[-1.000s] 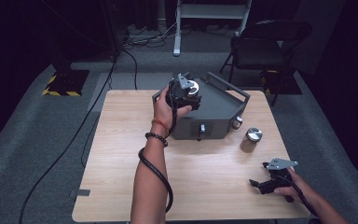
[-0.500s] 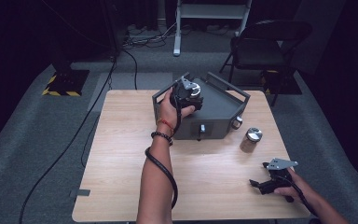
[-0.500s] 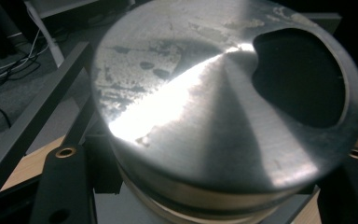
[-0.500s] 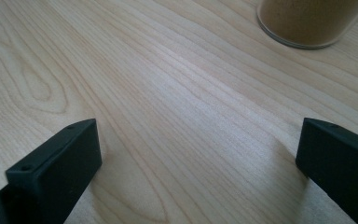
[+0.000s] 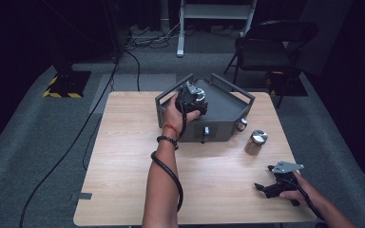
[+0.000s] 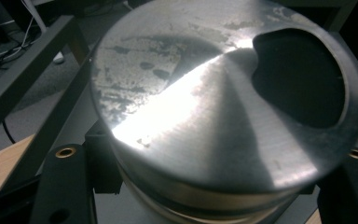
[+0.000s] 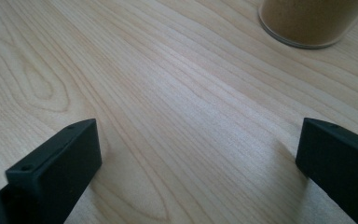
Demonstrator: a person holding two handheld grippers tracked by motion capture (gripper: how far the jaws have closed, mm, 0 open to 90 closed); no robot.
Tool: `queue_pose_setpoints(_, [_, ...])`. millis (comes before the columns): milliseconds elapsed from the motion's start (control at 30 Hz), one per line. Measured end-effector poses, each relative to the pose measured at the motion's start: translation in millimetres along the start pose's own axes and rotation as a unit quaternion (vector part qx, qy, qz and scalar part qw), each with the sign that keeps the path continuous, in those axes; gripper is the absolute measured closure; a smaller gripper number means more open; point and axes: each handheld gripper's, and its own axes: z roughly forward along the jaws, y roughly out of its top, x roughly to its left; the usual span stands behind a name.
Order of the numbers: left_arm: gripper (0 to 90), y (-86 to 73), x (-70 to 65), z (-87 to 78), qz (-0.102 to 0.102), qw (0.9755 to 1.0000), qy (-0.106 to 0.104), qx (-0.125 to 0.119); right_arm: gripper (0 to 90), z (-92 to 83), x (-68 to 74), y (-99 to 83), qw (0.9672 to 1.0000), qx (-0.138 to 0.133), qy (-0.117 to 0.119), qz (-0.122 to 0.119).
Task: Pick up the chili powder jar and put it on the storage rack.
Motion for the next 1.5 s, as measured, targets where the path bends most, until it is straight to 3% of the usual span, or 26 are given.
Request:
queue_pose_setpoints(733, [31.1, -9.0, 6.7, 5.4, -0.023, 0.9996, -0.006, -0.018, 0.0, -0.3, -0.4, -0.3, 1.0, 0.0, 0.001, -0.002])
queue_pose_setpoints(800, [26.8, -10.4, 8.7, 4.8, -0.029, 0.9992, -0.012, -0.026, 0.0, -0.3, -0.5, -0.4, 1.0, 0.0, 0.001, -0.002])
queue_pose_setpoints(867, [20.9, -9.4, 5.3, 4.1, -0.027, 0.9992, -0.003, -0.029, 0.0, -0.3, -0.4, -0.4, 1.0, 0.0, 0.002, -0.002])
queue_pose_setpoints(933, [9.5, -10.8, 4.1, 2.9, -0.032, 0.9987, 0.001, -0.04, 0.0, -0.3, -0.5, -0.4, 1.0, 0.0, 0.002, -0.002])
queue_pose_setpoints(1267, [1.8, -7.4, -3.9, -12.9, -0.016, 0.9973, 0.011, -0.071, 0.0, -0.2, -0.9, -0.3, 1.0, 0.0, 0.002, -0.003])
queue_pose_setpoints(1500, [1.7, -0.4, -7.6, -33.5, 0.011, 0.9968, 0.011, -0.078, 0.0, -0.2, -1.2, -0.2, 1.0, 0.0, 0.003, -0.004])
